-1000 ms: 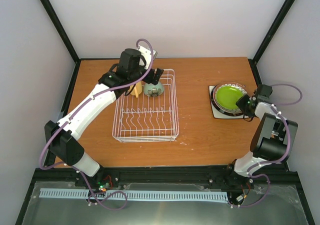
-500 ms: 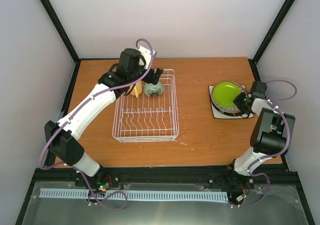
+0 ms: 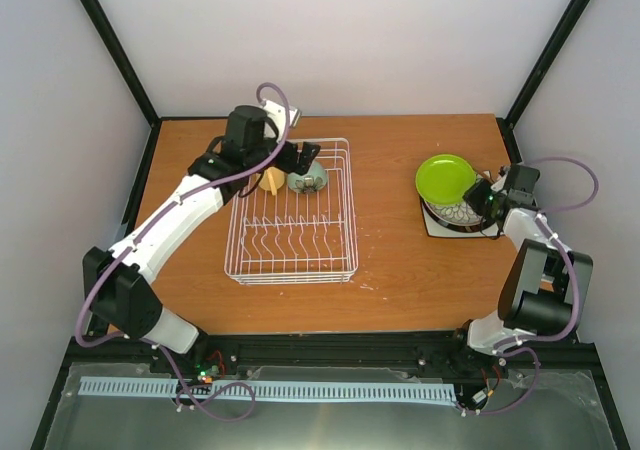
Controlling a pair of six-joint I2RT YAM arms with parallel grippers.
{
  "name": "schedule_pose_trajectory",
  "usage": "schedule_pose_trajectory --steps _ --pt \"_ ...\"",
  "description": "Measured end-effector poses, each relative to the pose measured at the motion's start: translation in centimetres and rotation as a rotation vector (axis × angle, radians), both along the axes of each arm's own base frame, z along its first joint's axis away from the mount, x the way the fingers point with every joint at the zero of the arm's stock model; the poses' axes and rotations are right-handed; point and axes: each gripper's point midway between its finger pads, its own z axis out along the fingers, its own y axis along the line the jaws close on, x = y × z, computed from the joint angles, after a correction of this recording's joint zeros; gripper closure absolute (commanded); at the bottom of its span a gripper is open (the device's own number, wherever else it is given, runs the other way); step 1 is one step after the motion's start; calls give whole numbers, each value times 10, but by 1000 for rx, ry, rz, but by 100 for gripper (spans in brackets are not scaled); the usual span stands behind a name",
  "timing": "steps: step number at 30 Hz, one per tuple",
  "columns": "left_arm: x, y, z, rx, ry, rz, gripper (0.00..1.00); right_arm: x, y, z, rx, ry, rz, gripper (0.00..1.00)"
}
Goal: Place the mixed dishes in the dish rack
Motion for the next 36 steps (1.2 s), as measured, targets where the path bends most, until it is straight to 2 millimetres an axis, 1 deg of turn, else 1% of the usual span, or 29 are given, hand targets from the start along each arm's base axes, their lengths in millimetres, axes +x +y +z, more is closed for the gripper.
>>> schedule_pose_trajectory --steps 2,6,9,12,15,17,19,23,26,29,33,36 --pt "-3 3 -2 -45 10 -18 0 1 13 14 41 -58 44 97" --pt "-14 1 -1 -131 28 -78 0 5 38 39 165 -175 130 97" --pt "-24 -9 -1 -201 49 -144 0 4 56 49 265 -237 184 97" --pt "-32 -18 -1 -250 78 -197 0 2 68 57 341 -268 225 97" --pt "-39 -28 1 -299 103 -258 0 0 80 73 420 -322 281 97" --pt "-42 -35 1 -332 120 -302 0 -5 89 84 473 -357 321 97" --pt "-43 -42 -3 -356 148 -339 0 -10 97 93 501 -372 354 97" --pt "-42 -55 -25 -393 244 -385 0 -23 121 122 503 -426 446 97" --pt "-42 -63 -38 -407 299 -404 0 -33 141 139 498 -456 515 97" --pt "-47 -73 -40 -420 327 -433 0 -41 161 145 503 -459 569 97" --pt "-57 -88 -27 -449 327 -497 0 -45 178 143 511 -437 600 97" --pt "-62 -92 -20 -474 322 -529 0 -46 188 142 509 -431 617 97"
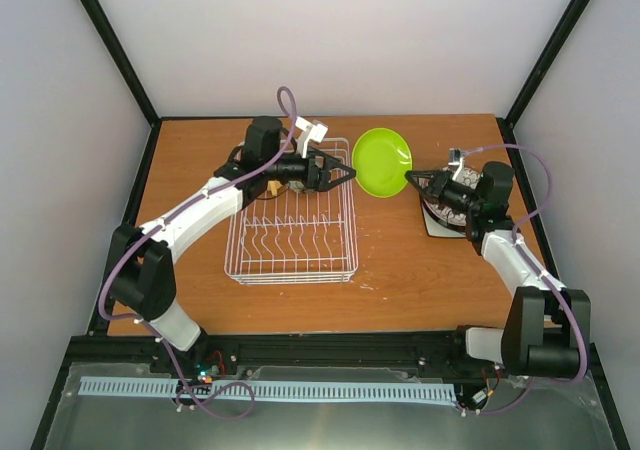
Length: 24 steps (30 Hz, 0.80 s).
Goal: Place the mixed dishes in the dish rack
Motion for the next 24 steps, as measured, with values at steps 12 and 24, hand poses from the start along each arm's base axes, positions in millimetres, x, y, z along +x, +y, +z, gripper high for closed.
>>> schedule_pose_trajectory --steps 12,24 --pt "-8 -4 16 -51 -3 -38 26 0 40 12 -12 -29 84 97" --pt "9 -8 6 2 38 23 99 2 66 11 -27 -53 134 97"
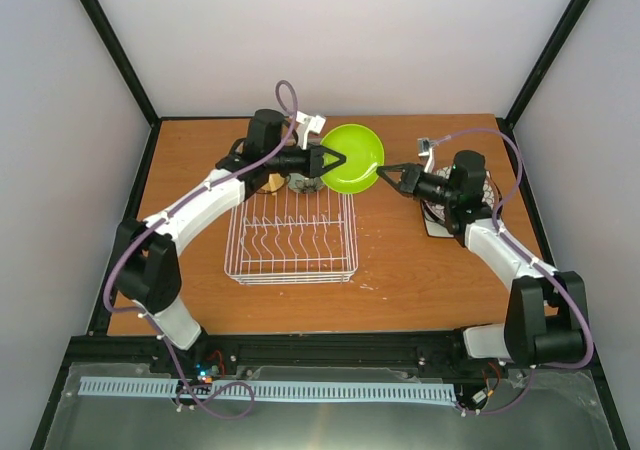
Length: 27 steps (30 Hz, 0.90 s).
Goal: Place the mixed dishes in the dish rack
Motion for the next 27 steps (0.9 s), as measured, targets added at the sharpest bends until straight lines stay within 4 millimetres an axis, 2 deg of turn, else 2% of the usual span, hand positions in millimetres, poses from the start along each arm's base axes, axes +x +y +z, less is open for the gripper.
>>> schedule_pose_trajectory --steps 1,4,5,7,9,14,17,20,22,27 --pt "13 7 -8 40 7 72 99 -3 2 5 4 -27 23 97" --pt "19 10 -9 68 30 87 99 -1 5 6 -5 -33 16 95" --pt "18 9 -8 86 32 94 99 0 5 5 -8 -32 14 89" --pt "18 9 -3 116 27 108 100 1 5 6 -12 -30 11 68" --pt "13 8 4 146 22 105 99 3 5 6 -24 -24 -2 60" --pt "9 10 22 269 37 174 99 8 -4 8 -137 -45 -91 56" --pt "10 16 26 353 60 236 99 7 -26 13 -253 -68 -244 56" --pt "1 35 13 463 140 304 99 9 -65 9 -371 -50 -435 57" --pt "-6 49 -2 540 207 348 99 6 -84 1 -445 -28 -520 59" --pt "-30 81 -49 734 390 461 99 -4 -107 -28 -574 40 -593 62"
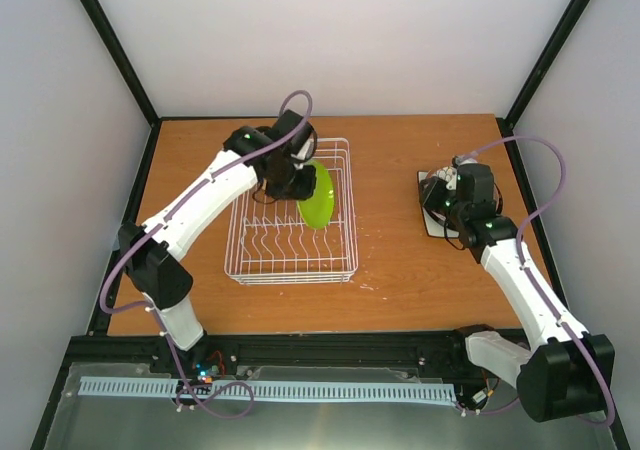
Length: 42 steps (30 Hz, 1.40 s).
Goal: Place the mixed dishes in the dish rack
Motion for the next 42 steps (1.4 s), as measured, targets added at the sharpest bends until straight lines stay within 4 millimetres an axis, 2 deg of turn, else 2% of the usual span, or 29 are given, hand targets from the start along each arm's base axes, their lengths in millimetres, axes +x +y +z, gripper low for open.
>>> schedule_pose_trajectory --steps 3,6,11,15,24,27,32,33,34,36,38,39,40,42 --pt "-20 11 -28 77 91 62 99 -7 -7 -16 -33 45 -18 62" --pt "-42 16 -54 152 171 111 99 -11 -9 -24 -44 67 -18 62" --pt "-68 5 -69 200 219 144 99 -15 -8 -29 -36 78 -3 62" --pt "-70 1 -76 218 230 183 99 -17 -9 -30 -26 79 4 62" --pt "-57 -11 -92 233 239 209 99 -20 -13 -33 -10 74 13 61" --pt "-54 -16 -91 238 230 205 99 -21 -13 -35 -7 80 17 61" --pt "-51 -20 -120 302 258 202 99 -21 -13 -35 -4 79 23 60" --pt "-51 -20 -126 316 265 201 95 -21 -13 -35 -4 78 22 60" --pt "-50 -20 -131 329 265 201 86 -21 -13 -35 -4 77 22 60" --pt "-50 -21 -131 329 262 200 77 -21 -13 -35 -3 75 23 60" --pt "-51 -20 -131 342 257 193 59 -21 -12 -35 0 74 26 59" --pt "-53 -19 -132 353 261 194 54 -20 -12 -34 2 72 28 59" --pt "-54 -19 -132 360 260 185 42 -20 -12 -35 4 72 30 59" --pt "-54 -21 -132 365 254 182 6 -21 -11 -35 7 72 34 59"
